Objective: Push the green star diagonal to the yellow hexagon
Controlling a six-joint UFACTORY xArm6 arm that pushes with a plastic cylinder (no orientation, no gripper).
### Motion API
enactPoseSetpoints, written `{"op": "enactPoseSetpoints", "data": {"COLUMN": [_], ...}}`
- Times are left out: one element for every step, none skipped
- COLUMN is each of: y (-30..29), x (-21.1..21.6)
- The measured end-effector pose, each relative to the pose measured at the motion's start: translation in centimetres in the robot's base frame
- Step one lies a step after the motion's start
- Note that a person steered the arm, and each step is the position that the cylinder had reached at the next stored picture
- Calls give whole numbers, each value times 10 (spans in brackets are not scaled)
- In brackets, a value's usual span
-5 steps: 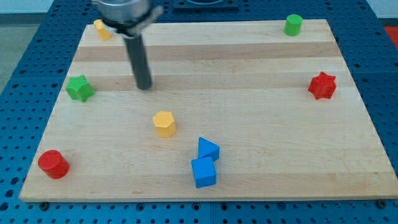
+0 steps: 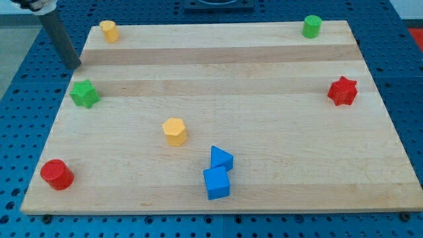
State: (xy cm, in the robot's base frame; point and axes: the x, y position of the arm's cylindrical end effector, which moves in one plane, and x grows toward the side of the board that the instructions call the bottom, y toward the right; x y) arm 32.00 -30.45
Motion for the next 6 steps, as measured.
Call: {"op": "enactPoseSetpoints", "data": {"y": [0, 0, 3, 5, 25, 40], "x": [0, 23, 61, 68, 68, 91]}}
